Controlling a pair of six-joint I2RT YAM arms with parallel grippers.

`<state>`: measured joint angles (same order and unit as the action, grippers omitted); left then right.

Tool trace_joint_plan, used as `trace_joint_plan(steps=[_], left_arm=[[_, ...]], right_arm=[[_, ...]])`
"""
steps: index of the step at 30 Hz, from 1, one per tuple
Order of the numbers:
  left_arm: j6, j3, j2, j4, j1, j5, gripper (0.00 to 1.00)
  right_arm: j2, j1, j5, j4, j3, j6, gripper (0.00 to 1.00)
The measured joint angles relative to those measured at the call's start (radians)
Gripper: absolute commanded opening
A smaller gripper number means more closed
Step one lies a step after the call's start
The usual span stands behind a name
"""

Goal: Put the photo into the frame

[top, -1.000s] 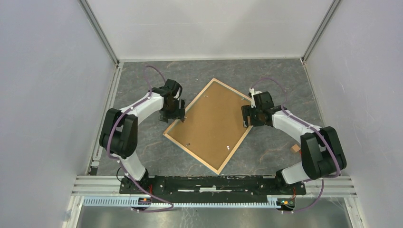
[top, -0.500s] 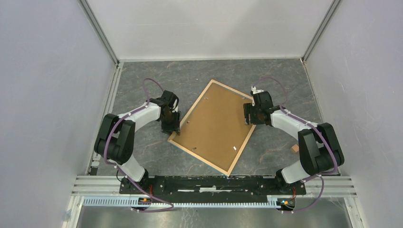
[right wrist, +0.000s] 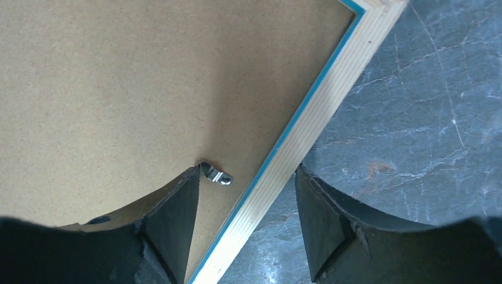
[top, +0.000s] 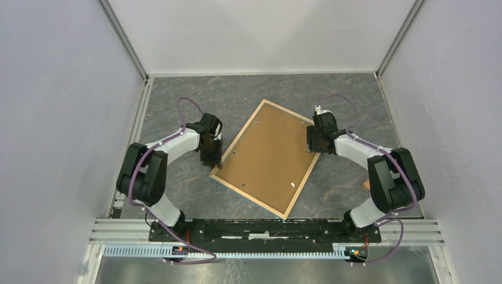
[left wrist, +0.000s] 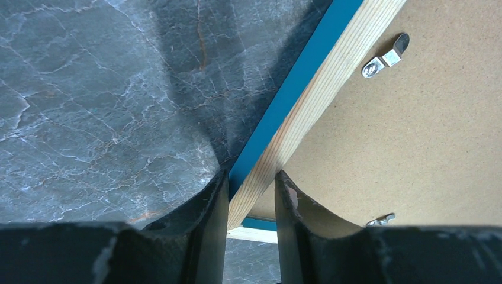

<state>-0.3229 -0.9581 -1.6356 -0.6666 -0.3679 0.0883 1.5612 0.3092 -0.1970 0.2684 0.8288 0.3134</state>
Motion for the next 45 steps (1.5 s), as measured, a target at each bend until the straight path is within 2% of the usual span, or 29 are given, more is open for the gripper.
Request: trace_joint_plan(steps=[2, 10, 13, 15, 20, 22, 25, 29, 33, 39, 45], left_arm=[[0.0, 0.0, 0.0, 0.0, 0.0, 0.0, 0.34], [0.0, 0.0, 0.0, 0.0, -0.003, 0.0, 0.33], [0.0, 0.0, 0.0, 0.0, -0.006, 0.0, 0.32], [0.0, 0.0, 0.0, 0.0, -0.007, 0.0, 0.33], [0.0, 0.0, 0.001, 0.0, -0.012, 0.0, 0.32], [0.0, 0.004, 0.003, 0.003, -0.013, 0.001, 0.31], [0.0, 0.016, 0.013, 0.017, -0.014, 0.006, 0.29], [-0.014, 0.049, 0.036, 0.035, -0.014, 0.037, 0.27], [-0.056, 0.099, 0.074, 0.067, -0.014, 0.065, 0.23], [-0.137, 0.184, 0.137, 0.134, -0.021, 0.106, 0.2], [-0.197, 0.226, 0.159, 0.188, -0.033, 0.135, 0.13]], right_arm=[[0.0, 0.0, -0.012, 0.0, 0.0, -0.003, 0.56], [0.027, -0.002, -0.031, -0.016, 0.02, -0.003, 0.54], [0.031, -0.003, -0.037, -0.013, 0.024, 0.005, 0.45], [0.031, -0.003, -0.041, -0.009, 0.024, 0.021, 0.41], [0.035, -0.01, -0.051, 0.005, 0.028, 0.084, 0.4], [0.042, -0.01, -0.054, 0.023, 0.041, 0.111, 0.36], [0.055, -0.013, -0.068, 0.052, 0.06, 0.154, 0.26], [0.07, -0.02, -0.082, 0.068, 0.077, 0.211, 0.26], [0.091, -0.023, -0.092, 0.076, 0.102, 0.222, 0.34], [0.142, -0.028, -0.004, 0.107, 0.191, 0.116, 0.82], [0.101, 0.004, 0.07, 0.159, 0.25, -0.073, 0.89]])
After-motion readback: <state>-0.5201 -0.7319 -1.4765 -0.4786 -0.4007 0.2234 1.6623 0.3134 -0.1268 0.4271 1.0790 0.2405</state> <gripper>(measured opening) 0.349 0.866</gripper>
